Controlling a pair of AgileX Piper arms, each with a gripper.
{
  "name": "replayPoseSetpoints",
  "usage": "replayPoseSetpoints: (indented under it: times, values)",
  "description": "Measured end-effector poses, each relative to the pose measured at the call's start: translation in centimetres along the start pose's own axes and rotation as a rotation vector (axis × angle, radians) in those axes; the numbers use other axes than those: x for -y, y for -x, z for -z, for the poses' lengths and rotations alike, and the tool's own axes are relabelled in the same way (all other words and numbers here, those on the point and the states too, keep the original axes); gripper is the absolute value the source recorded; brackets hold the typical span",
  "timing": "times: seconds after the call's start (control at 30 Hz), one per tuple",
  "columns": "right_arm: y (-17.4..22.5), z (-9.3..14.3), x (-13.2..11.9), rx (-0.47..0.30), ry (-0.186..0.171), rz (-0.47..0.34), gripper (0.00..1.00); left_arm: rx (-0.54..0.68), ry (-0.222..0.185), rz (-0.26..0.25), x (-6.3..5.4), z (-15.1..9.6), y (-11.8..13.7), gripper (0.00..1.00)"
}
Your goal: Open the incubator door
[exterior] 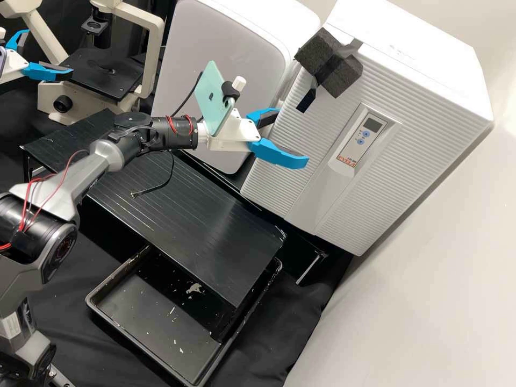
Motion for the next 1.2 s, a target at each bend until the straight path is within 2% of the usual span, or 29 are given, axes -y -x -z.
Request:
replayPoseSetpoints:
  times: [1.2]
  values:
    - [0.04, 0.37, 0.52, -0.039, -0.005, 0.056, 0.00, 0.000, 0.000, 0.000, 0.00, 0.00, 0.00, 1.00]
